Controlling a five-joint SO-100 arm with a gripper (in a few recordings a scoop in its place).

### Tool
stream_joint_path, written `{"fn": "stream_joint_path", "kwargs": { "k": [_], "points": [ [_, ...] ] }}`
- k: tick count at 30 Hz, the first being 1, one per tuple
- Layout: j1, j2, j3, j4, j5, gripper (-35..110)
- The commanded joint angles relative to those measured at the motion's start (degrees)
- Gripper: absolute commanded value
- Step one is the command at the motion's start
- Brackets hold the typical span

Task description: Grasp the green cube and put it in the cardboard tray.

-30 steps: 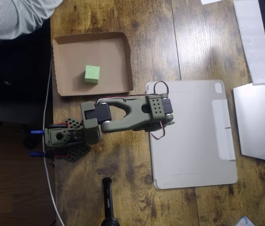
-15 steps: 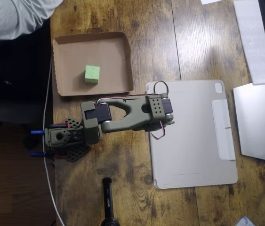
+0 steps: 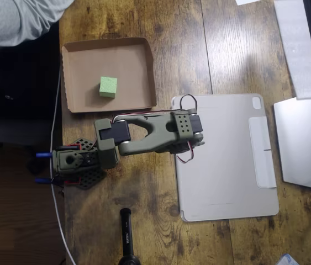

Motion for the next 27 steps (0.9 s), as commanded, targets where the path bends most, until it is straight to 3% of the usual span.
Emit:
{"fn": "stream_joint_path", "kwargs": {
  "k": [1,27],
  "points": [
    [0.7,4.04,0.09,0.26,0.18,6],
    [1.05,6.5,1.14,-0.97,0.88,5]
  ]
}}
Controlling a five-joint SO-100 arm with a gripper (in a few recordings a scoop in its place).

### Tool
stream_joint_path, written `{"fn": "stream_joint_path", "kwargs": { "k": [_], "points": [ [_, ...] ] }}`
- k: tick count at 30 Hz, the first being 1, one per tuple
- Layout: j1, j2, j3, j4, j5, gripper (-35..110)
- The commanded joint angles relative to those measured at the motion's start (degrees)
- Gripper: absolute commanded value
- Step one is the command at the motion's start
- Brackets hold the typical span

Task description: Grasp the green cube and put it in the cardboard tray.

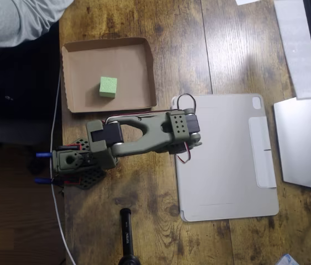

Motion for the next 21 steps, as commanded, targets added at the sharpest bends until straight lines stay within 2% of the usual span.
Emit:
{"fn": "stream_joint_path", "kwargs": {
  "k": [1,21],
  "points": [
    [0.26,1.41,-0.09,0.26,0.35,5],
    [0.09,0.88,-0.18,0.35,1.14,0]
  ]
}}
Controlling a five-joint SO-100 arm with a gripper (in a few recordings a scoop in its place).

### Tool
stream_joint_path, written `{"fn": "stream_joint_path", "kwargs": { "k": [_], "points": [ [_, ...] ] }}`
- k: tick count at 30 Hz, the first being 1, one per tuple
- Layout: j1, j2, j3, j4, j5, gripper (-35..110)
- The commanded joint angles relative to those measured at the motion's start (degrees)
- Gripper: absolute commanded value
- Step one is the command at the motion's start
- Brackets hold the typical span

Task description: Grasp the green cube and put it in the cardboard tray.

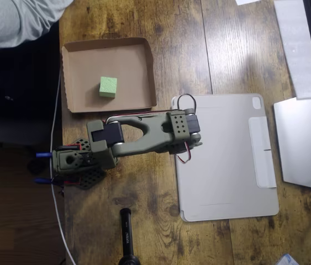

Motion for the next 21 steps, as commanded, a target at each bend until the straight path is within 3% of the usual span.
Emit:
{"fn": "stream_joint_path", "kwargs": {
  "k": [1,21],
  "points": [
    [0.09,1.23,-0.09,0.35,1.14,0],
    [0.53,1.23,-0.09,0.35,2.2,0]
  ]
}}
